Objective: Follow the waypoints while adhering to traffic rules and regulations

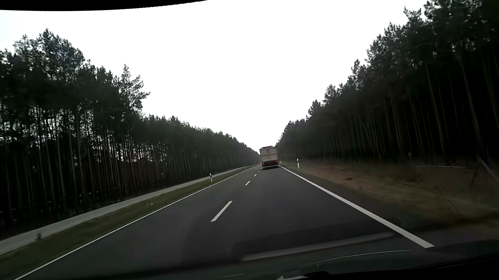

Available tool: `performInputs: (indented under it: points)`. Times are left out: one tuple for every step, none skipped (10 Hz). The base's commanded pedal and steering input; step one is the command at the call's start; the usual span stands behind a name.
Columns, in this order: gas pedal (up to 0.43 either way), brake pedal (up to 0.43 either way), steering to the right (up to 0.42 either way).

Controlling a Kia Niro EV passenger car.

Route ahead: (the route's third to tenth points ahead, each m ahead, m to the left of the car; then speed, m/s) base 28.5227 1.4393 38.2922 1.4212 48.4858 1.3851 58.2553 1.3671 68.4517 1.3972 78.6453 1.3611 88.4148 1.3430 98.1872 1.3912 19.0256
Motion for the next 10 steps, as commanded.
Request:
performInputs:
  points:
    - [0.189,0.0,0.002]
    - [0.189,0.0,0.002]
    - [0.189,0.0,0.001]
    - [0.189,0.0,0.002]
    - [0.189,0.0,0.002]
    - [0.189,0.0,0.002]
    - [0.177,0.0,0.002]
    - [0.177,0.0,0.003]
    - [0.177,0.0,0.003]
    - [0.169,0.0,0.003]
